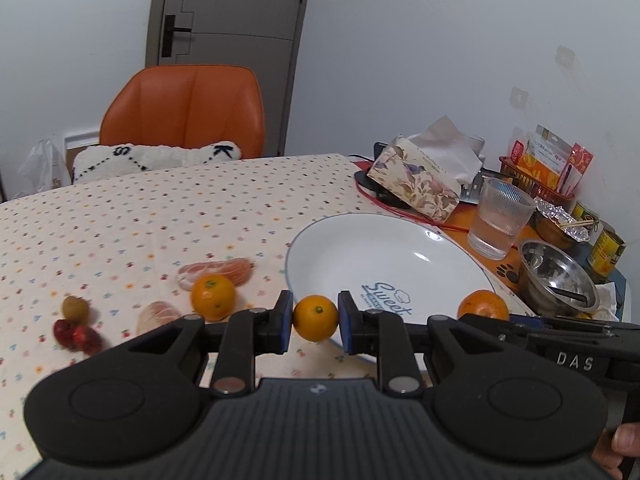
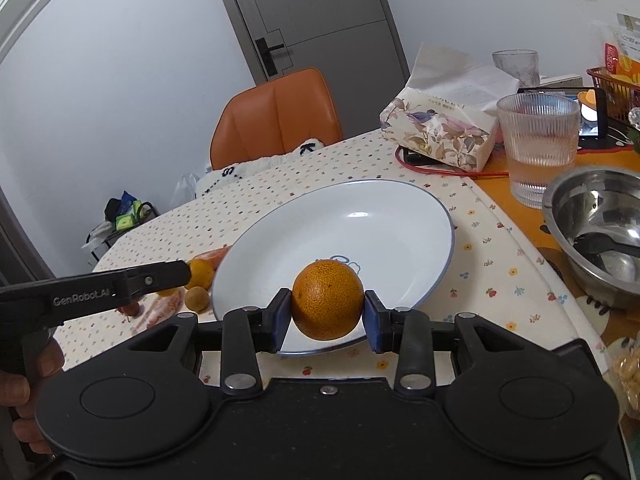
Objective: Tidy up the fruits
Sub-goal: 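Carry the mandarin and the orange in both tools over the white plate, then open the right tool to drop the orange while the left tool releases the mandarin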
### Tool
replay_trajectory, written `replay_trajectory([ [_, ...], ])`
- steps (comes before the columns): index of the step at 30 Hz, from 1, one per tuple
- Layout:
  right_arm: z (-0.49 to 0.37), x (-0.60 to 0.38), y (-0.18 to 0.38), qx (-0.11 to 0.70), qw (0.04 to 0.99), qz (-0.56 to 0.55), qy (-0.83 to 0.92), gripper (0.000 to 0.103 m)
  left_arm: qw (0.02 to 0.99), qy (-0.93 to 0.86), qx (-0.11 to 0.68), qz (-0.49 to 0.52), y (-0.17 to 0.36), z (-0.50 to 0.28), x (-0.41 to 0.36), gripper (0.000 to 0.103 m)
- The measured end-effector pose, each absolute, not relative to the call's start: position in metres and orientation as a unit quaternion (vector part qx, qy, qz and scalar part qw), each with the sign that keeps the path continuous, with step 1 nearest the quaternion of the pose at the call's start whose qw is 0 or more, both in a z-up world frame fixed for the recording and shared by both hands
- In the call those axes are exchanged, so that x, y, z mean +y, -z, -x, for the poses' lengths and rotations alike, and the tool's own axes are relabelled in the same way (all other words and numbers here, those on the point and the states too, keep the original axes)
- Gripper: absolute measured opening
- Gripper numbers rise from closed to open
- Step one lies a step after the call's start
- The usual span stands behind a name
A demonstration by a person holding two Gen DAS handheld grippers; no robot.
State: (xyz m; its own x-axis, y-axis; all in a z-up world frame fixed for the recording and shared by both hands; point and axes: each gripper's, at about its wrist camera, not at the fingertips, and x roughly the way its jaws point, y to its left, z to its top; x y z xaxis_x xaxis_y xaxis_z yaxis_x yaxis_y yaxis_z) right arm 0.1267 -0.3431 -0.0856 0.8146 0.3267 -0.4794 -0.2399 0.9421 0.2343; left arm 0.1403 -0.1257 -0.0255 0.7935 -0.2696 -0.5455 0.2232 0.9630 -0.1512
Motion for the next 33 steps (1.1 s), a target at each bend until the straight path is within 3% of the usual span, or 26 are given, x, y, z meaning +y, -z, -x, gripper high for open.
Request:
replay_trajectory([
  [17,-0.143,-0.344,0.091,0.278,0.948,-0.075,-0.138,0.037,0.931,0.168,0.321,0.042,0.041,-0.167,-0.151,0.022],
  [22,-0.138,-0.343,0.088,0.272,0.951,-0.068,-0.130,0.041,0.933,0.167,0.318,0.035,0.039,-0.162,-0.151,0.028],
  [28,-0.128,-0.341,0.081,0.269,0.952,-0.068,-0.132,0.041,0.936,0.152,0.316,0.038,0.032,-0.153,-0.139,0.045],
  [33,-0.119,-0.336,0.075,0.268,0.952,-0.064,-0.135,0.043,0.940,0.140,0.307,0.047,0.025,-0.141,-0.126,0.067],
])
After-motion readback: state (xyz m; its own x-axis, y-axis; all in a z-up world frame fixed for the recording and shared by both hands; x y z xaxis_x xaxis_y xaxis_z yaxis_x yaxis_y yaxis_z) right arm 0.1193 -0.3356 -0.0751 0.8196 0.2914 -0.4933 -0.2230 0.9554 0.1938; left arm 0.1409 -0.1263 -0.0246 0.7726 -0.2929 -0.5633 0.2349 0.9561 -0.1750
